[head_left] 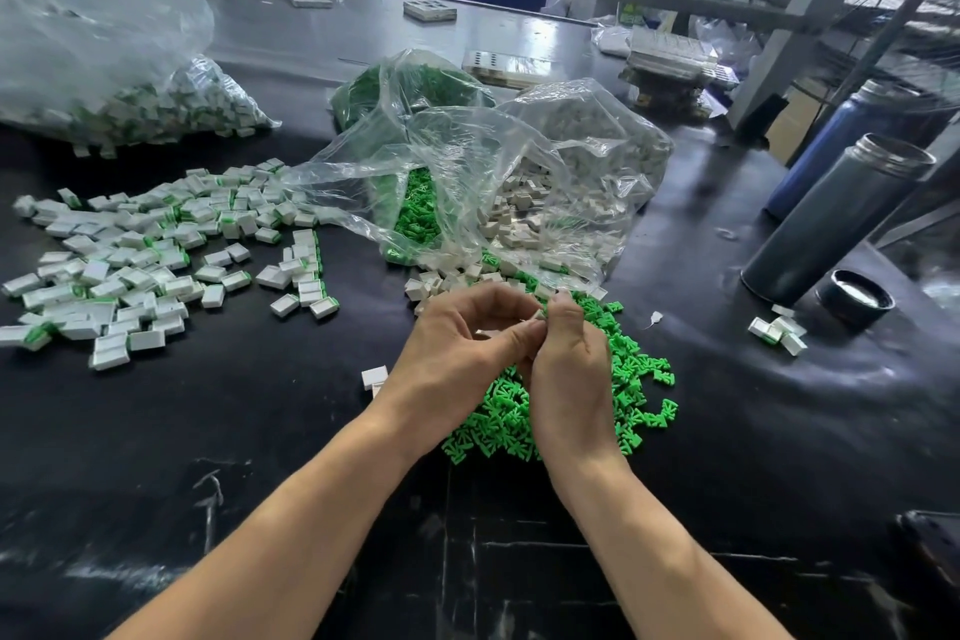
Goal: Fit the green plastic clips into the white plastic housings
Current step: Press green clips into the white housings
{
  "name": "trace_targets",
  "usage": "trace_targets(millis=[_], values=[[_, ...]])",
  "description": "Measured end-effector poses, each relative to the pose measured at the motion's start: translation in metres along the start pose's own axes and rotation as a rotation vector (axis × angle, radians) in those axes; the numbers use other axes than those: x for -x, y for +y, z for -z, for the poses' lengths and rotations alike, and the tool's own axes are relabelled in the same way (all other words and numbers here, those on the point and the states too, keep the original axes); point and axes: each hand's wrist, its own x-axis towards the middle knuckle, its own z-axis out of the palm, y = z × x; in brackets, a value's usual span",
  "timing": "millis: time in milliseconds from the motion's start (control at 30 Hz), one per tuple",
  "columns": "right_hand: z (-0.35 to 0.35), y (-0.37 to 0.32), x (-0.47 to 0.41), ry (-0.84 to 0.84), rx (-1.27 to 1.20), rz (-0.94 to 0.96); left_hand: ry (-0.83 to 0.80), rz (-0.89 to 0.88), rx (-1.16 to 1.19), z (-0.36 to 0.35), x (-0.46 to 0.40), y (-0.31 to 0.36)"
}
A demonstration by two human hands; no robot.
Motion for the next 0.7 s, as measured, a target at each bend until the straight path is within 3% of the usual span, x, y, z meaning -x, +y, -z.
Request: trace_targets(millis=[267, 700], values=[[-0.0029, -0.0024, -0.0037, 0.089, 0.139, 0.068, 0.074, -0.017, -0.038, -0.0020, 0.0005, -0.0012], [-0.0039, -0.0006, -0.0042, 0.084, 0.098, 0.078, 0.086, -0.006, -0.061, -0.0015, 0.0007, -0.0004]])
